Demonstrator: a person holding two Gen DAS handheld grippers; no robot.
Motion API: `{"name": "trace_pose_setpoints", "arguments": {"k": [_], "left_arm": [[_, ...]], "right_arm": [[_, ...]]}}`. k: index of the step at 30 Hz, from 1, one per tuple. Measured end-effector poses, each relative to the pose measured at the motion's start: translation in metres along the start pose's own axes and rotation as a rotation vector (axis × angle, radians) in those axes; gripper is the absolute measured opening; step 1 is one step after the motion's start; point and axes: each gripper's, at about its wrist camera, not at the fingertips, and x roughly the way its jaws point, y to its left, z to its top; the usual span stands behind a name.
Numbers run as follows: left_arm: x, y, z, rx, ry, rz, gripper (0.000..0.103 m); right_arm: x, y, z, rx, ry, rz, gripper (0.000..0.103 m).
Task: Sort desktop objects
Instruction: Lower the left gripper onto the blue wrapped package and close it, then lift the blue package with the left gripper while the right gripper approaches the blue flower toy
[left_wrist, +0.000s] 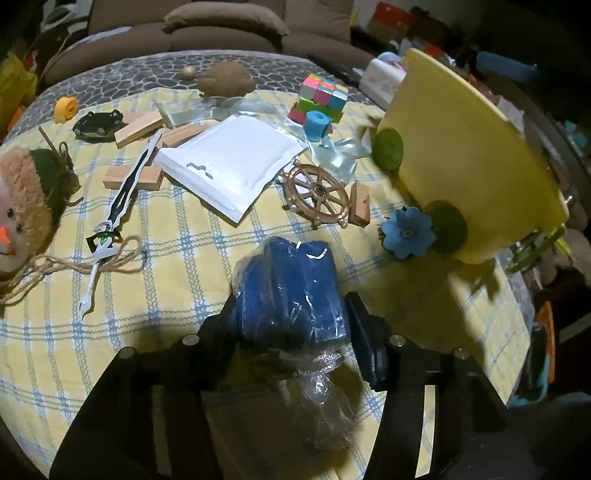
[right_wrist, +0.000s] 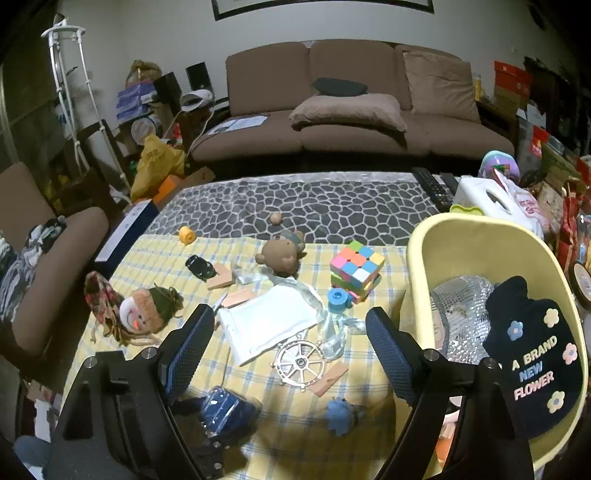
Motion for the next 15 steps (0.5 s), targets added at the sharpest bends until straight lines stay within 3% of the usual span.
{"name": "trace_pose_setpoints", "arguments": {"k": [4,15], "left_arm": [[-0.013,0.013,0.004,-0.056,-0.020,-0.021,0.048],[-0.083,0.069,0.024,-0.235,-0.192,-0.094,0.047]], "right_arm": [[0.001,-0.002,0.000,0.016,0.003,0.014,0.086],[0.005,-0.007,-0.003,0.072,0.014,0.058,0.086]]}}
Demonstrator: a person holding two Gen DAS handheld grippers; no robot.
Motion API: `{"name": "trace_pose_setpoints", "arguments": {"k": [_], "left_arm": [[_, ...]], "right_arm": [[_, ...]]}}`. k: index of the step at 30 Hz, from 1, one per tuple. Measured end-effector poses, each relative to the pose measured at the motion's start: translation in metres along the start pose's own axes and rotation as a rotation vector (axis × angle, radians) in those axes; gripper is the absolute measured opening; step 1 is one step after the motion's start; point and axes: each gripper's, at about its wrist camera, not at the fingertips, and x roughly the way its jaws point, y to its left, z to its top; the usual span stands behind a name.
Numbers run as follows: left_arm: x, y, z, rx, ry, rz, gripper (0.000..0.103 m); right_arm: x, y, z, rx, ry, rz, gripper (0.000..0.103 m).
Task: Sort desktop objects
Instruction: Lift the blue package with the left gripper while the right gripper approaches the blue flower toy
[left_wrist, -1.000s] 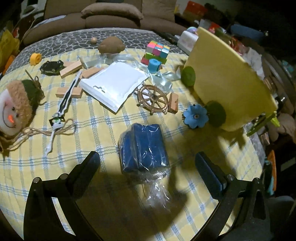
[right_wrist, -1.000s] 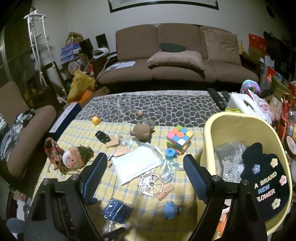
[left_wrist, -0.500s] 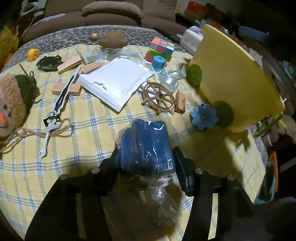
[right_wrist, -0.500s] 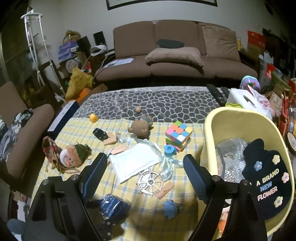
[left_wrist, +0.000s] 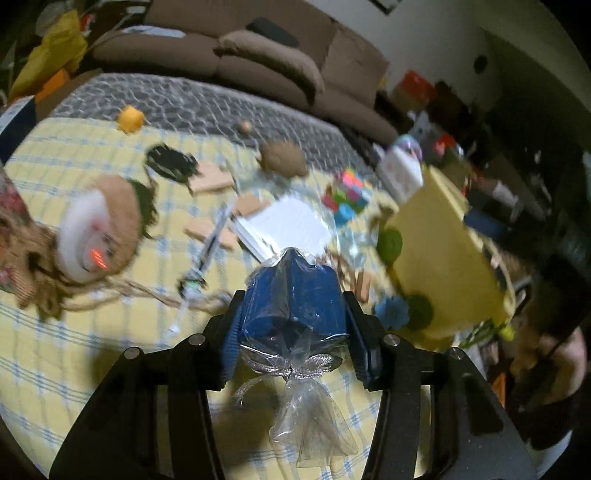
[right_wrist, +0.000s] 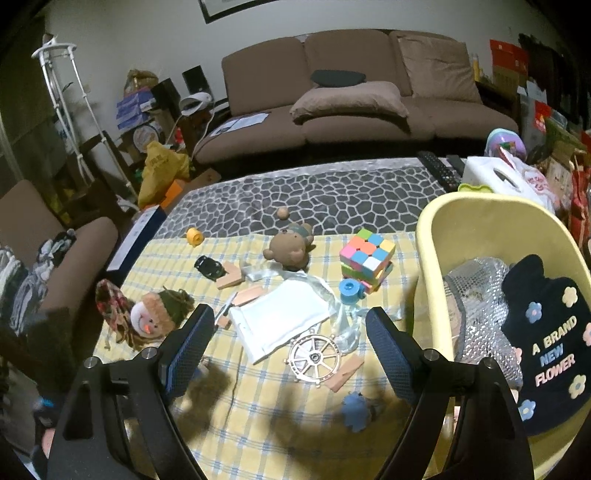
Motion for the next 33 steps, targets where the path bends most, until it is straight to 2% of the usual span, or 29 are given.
{"name": "trace_pose_setpoints", "arguments": {"k": [9,13,17,21,23,30,33], "left_arm": [[-0.047,0.030,0.028,-0.098,-0.121,-0.046,0.047],[-0.057,0.034,0.034,-0.116,-0.145,-0.068,0.047],[-0.058,0.037,0.036,-0.121,-0.144,-0.083,0.047],[-0.055,0.038,0.032,-0.129,-0.131,-0.103,0.047],[-0.055,0.037,0.031,-0.131,-0.127,-0.112,0.047],[-0.050,0.029,0.029,-0.109,-0.102,-0.143,0.047],[-0.048,0.025,0.029,-0.102,-0.096,-0.159,0.047]], "right_arm": [[0.022,0.017,-0.008,-0.004,0.052,0.055,0.086],[0.039,0.037,-0.014,-0.038,0.099,0.077,0.083],[0.050,0.051,-0.019,-0.064,0.127,0.076,0.082],[0.065,0.043,-0.025,-0.028,0.172,0.069,0.081],[0.069,0.036,-0.026,-0.008,0.189,0.068,0.073],[0.061,0.012,-0.038,-0.065,0.241,0.007,0.069],[0.059,0.007,-0.046,-0.121,0.264,-0.046,0.062]]}}
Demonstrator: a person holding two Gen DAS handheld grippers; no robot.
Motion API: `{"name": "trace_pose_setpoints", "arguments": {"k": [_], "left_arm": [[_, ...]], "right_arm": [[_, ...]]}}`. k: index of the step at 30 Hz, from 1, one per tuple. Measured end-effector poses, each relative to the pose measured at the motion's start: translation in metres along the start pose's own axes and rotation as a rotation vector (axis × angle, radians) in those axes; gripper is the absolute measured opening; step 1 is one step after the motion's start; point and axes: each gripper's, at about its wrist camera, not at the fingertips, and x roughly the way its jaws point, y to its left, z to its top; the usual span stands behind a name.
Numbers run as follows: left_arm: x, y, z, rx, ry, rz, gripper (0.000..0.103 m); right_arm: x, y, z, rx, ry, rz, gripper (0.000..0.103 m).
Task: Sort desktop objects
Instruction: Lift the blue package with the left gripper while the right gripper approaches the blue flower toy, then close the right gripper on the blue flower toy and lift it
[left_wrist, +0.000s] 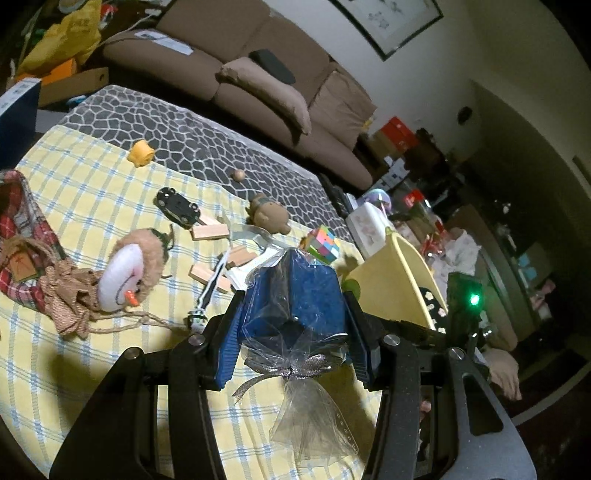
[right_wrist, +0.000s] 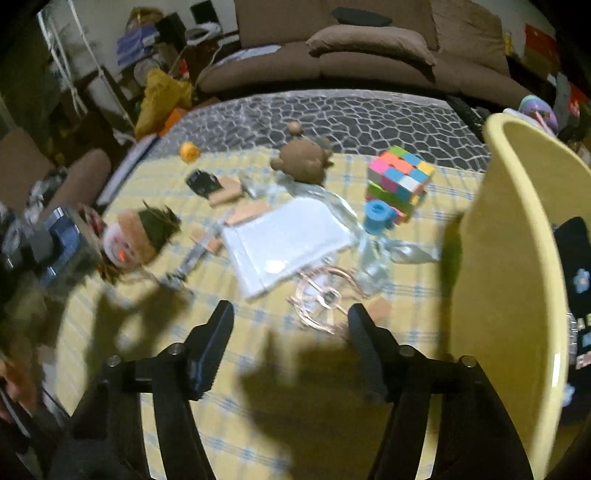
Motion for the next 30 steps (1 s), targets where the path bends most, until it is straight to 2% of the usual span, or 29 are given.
{"name": "trace_pose_setpoints", "arguments": {"k": [4,7,12,15,19,21,24,26,28,30], "left_arm": [[0.001,-0.004,-0.002,0.010,0.007,-0.007,0.047],[0.003,-0.004,-0.004,0.011,0.014,-0.004,0.047],[0.005,-0.003,-0.005,0.003,0.019,-0.002,0.047],[0.007,-0.004,-0.006,0.010,0.025,-0.001,0.047],[0.009,-0.005,-0.007,0.012,0.032,0.001,0.047],[0.011,-0.004,-0.007,0.008,0.035,-0.002,0.047],[0.012,-0.004,-0.007,0.003,0.039,-0.008,0.047],[0.013,-0.004,-0.008,0.003,0.043,-0.009,0.047],[0.014,-0.004,-0.008,0.003,0.045,-0.009,0.047],[0.015,-0.004,-0.008,0.001,0.046,-0.011,0.047]], "right_arm": [[0.009,0.001,-0.011,-0.083,0.053,-0.118,0.051],[0.017,0.007,-0.019,-0.172,0.080,-0.230,0.050],[0.031,0.012,-0.030,-0.260,0.120,-0.314,0.050],[0.039,0.011,-0.034,-0.277,0.159,-0.326,0.051],[0.046,0.007,-0.039,-0.310,0.181,-0.385,0.063],[0.049,0.007,-0.040,-0.330,0.185,-0.414,0.063],[0.058,0.010,-0.046,-0.396,0.218,-0.477,0.063],[0.068,0.010,-0.051,-0.430,0.250,-0.496,0.063],[0.068,0.008,-0.049,-0.426,0.237,-0.492,0.063],[0.067,0.001,-0.047,-0.383,0.240,-0.445,0.051]]}}
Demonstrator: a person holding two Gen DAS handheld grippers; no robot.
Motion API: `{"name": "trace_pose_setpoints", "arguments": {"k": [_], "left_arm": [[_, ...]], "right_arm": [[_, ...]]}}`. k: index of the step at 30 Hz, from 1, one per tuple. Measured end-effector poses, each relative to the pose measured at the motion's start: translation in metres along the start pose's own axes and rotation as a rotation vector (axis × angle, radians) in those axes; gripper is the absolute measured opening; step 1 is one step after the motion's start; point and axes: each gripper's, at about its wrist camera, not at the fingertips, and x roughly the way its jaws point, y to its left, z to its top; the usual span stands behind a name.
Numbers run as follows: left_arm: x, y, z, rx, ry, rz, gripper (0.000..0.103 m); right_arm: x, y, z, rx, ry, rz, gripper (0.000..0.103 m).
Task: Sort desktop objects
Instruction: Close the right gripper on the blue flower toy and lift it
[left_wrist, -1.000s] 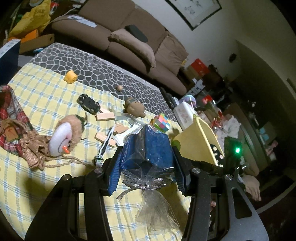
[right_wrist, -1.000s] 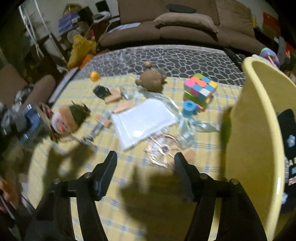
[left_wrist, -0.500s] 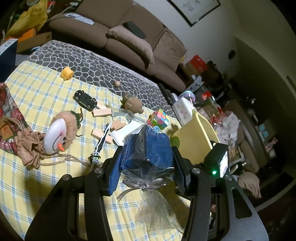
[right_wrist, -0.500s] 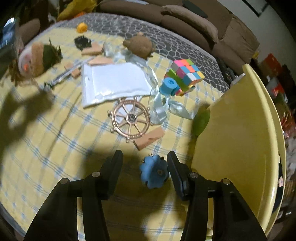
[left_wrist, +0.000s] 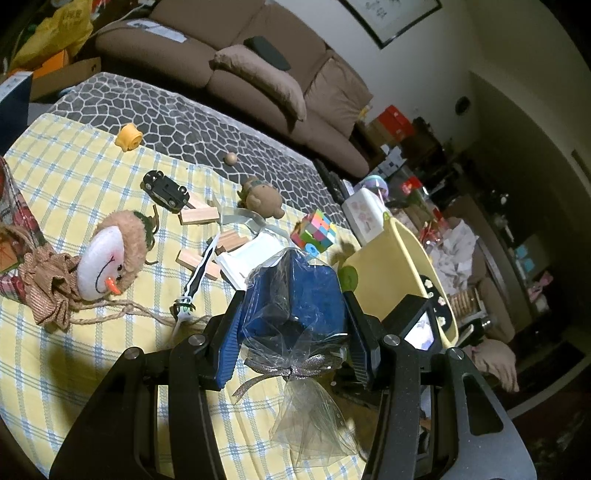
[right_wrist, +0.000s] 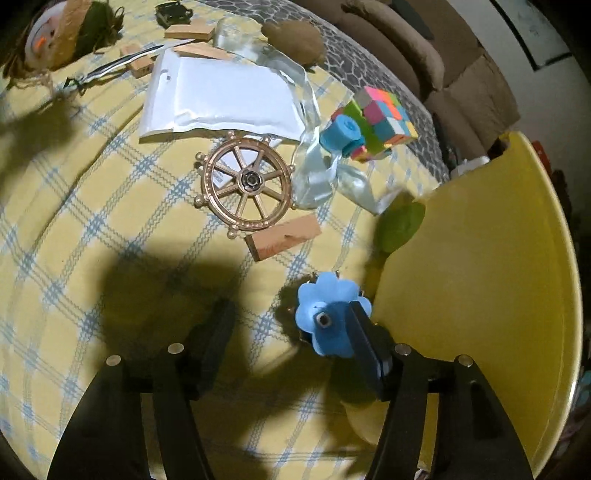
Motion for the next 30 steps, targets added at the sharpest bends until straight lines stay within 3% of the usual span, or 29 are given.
{"name": "trace_pose_setpoints", "arguments": {"k": [2,6,11,15,18,20,26,30], "left_arm": [[0.001,0.000,0.000,-0.004,0.001,-0.004,0.047],[0.002,0.000,-0.001,-0.005,0.002,-0.006,0.047],[0.002,-0.001,-0.002,-0.007,0.002,-0.015,0.047],[0.002,-0.002,-0.002,-0.007,0.003,-0.016,0.047],[0.002,-0.001,-0.002,-0.011,0.005,-0.017,0.047],[0.003,0.000,-0.002,-0.017,0.007,-0.020,0.047],[0.006,-0.001,-0.002,-0.010,0.013,-0.022,0.047],[0.008,-0.001,-0.003,-0.008,0.018,-0.020,0.047]], "right_arm": [[-0.001,-0.005,0.001,0.019,-0.010,0.008,0.014],[-0.012,-0.019,0.002,0.092,-0.058,0.097,0.011],[-0.045,-0.047,0.004,0.268,-0.212,0.412,0.010],[-0.056,-0.060,0.006,0.342,-0.261,0.534,0.010],[-0.058,-0.055,0.007,0.311,-0.234,0.413,0.016],[-0.057,-0.043,0.005,0.254,-0.194,0.315,0.031],[-0.037,-0.020,0.005,0.119,-0.108,0.051,0.050],[-0.024,-0.021,0.000,0.128,-0.049,0.082,0.056]]}}
